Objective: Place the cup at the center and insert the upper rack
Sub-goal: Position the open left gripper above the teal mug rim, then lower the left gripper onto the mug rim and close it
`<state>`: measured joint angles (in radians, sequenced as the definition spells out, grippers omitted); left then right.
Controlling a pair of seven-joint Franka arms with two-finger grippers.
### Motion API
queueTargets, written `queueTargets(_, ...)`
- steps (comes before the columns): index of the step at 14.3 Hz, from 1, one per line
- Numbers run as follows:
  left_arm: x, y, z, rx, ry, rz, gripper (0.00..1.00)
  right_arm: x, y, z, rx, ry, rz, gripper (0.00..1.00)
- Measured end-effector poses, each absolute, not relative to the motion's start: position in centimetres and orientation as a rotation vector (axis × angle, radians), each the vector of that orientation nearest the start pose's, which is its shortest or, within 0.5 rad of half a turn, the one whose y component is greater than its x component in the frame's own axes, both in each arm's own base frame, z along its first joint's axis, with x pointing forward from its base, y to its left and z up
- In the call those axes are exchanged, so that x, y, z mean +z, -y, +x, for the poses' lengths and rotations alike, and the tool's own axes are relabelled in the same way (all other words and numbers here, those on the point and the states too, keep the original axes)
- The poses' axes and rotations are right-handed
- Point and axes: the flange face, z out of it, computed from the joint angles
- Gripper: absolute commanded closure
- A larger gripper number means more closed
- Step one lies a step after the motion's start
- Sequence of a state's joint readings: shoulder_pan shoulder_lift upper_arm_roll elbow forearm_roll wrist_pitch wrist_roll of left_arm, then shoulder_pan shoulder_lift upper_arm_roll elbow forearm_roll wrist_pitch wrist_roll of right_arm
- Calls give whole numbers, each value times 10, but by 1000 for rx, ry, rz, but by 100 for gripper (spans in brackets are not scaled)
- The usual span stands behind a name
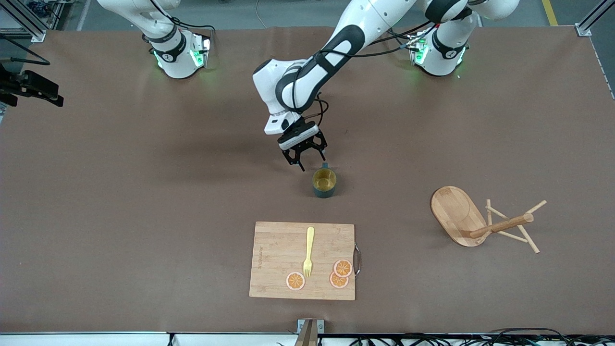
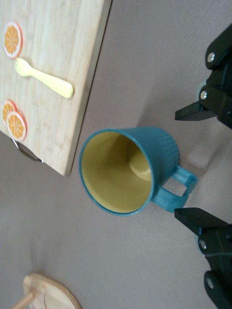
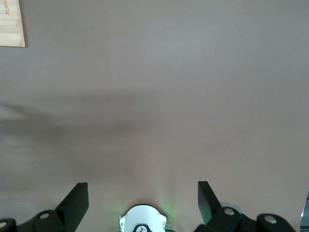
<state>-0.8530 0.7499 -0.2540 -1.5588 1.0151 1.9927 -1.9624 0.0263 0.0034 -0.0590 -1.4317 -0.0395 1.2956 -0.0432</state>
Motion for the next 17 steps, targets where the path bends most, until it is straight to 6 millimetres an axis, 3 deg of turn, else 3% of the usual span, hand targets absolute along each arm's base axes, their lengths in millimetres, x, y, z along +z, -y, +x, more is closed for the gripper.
queueTargets(4,216,560,363,-995,320,-2726,19,664,22,525,225,4,-3167,0)
queueTargets(9,185,549,337,-1082,17,-2757,18,663,22,525,227,4,-3168,0)
queueTargets(13,197,544,330,-1099,-115,-2841,17,663,23,525,227,4,-3168,0)
queueTargets(17,198,514,307,-1087,-196,-2803,17,663,24,525,227,2,-3168,0)
